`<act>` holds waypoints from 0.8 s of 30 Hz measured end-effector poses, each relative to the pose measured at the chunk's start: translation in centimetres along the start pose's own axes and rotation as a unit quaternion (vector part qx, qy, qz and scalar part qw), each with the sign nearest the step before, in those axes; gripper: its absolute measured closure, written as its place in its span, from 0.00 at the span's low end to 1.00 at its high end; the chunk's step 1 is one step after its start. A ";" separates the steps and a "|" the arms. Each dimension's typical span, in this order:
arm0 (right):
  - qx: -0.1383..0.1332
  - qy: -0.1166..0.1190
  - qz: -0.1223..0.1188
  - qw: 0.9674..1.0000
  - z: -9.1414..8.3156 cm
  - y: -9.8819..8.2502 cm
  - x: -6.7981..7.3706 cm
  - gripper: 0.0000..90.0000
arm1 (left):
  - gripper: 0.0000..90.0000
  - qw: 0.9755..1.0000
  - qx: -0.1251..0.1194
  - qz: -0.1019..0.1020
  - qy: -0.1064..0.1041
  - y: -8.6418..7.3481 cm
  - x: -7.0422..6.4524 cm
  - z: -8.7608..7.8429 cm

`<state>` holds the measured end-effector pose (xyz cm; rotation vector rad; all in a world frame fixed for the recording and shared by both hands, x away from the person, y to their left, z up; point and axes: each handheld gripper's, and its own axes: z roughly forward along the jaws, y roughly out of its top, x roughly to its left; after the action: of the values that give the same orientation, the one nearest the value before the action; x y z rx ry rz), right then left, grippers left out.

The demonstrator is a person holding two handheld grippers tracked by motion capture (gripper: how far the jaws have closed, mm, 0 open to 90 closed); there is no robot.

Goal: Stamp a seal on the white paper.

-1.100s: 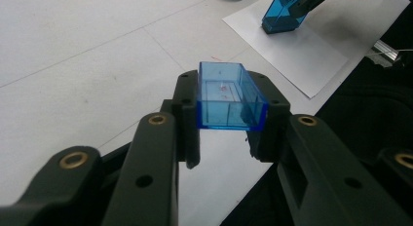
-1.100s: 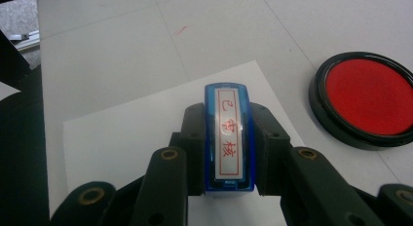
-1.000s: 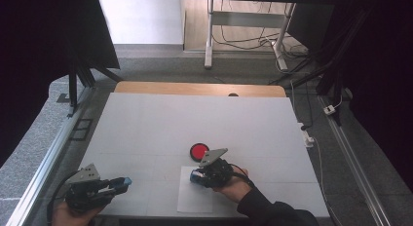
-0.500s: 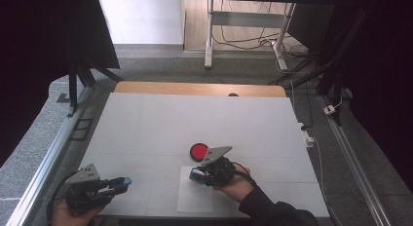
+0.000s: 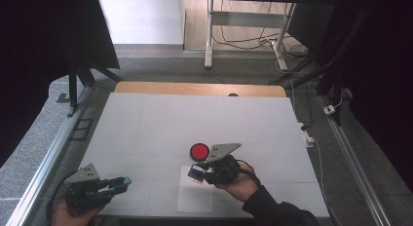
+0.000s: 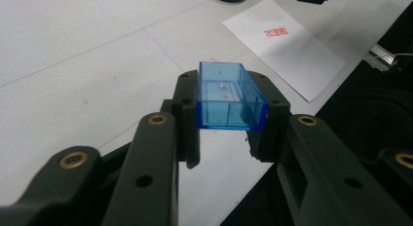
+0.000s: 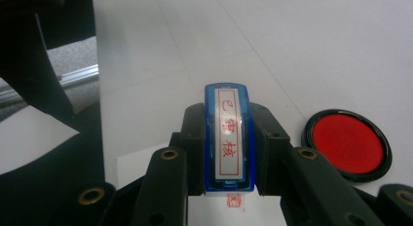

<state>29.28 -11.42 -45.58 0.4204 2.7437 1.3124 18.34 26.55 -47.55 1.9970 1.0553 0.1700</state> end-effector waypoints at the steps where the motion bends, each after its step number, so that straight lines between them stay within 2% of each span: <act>1: -0.003 0.002 -0.002 1.000 -0.2 0.1 0.0 0.78 | 0.76 1.000 0.000 0.000 0.000 0.0 0.0 0.0; 5: -0.019 0.007 -0.001 1.000 -0.8 0.5 0.1 0.78 | 0.76 1.000 0.001 0.001 0.000 0.0 0.0 0.0; 16: -0.062 -0.001 -0.010 0.998 -2.6 1.2 0.2 0.78 | 0.76 1.000 0.002 0.002 -0.001 0.0 0.0 0.0; 24: -0.072 -0.001 -0.008 0.997 -3.2 1.4 0.1 0.78 | 0.76 1.000 0.002 0.002 -0.001 0.0 0.0 0.0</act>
<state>28.94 -12.97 -42.42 0.3877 2.6222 1.4920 18.34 26.50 -47.53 2.0019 1.0525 0.1685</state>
